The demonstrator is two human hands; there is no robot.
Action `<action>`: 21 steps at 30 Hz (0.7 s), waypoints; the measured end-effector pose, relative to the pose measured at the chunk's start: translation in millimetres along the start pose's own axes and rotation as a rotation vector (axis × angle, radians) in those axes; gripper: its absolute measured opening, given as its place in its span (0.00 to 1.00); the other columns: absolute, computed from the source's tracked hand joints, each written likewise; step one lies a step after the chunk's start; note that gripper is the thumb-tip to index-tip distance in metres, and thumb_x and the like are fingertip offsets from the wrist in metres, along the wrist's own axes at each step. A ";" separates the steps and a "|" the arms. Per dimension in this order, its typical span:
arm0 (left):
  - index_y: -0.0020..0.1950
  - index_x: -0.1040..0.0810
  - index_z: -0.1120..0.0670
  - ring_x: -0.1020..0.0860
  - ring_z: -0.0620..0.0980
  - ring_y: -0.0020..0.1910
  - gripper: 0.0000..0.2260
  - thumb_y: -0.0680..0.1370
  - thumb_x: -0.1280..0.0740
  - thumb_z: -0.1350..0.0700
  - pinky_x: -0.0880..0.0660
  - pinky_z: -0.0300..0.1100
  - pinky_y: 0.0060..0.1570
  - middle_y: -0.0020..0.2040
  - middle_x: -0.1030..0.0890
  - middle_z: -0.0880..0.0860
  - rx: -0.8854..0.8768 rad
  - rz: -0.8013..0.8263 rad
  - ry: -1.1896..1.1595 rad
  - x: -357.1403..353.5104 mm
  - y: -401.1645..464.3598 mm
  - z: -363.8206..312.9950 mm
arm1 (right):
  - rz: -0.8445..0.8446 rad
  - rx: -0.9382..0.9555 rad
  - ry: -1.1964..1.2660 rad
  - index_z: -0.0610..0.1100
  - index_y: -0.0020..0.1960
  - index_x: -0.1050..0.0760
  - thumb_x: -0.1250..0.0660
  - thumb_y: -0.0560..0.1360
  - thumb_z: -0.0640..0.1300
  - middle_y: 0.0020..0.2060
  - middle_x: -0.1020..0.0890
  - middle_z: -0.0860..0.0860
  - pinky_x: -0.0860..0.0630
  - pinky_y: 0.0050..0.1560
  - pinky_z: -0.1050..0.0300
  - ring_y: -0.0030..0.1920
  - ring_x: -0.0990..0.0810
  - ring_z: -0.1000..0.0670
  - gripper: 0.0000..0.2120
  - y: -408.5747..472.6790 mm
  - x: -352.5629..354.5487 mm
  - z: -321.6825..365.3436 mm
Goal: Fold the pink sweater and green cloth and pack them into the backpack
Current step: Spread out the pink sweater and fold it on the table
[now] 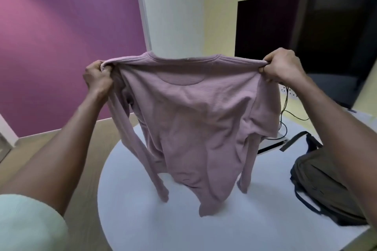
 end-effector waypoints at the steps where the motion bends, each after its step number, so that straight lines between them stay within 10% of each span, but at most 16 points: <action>1: 0.46 0.18 0.56 0.29 0.46 0.38 0.09 0.75 0.35 0.54 0.34 0.42 0.38 0.31 0.27 0.46 0.001 0.009 -0.007 3.1 6.6 -2.5 | 0.005 -0.015 0.041 0.47 0.43 0.16 0.33 0.72 0.39 0.32 0.16 0.45 0.18 0.45 0.51 0.40 0.15 0.45 0.07 -1.0 1.7 2.6; 21: 0.52 0.16 0.54 0.19 0.55 0.41 0.09 0.75 0.34 0.57 0.28 0.42 0.40 0.43 0.15 0.58 -0.438 0.202 0.223 62.7 2.9 -16.8 | -0.203 -0.096 0.327 0.47 0.43 0.15 0.32 0.65 0.29 0.41 0.15 0.45 0.17 0.49 0.51 0.46 0.16 0.46 0.16 -30.5 2.0 27.7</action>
Point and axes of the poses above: each hand's wrist, its own y-axis towards the middle knuckle, its own x-axis out of the back of the hand, z = x × y, the point moved 8 cm from there along y, towards the middle knuckle
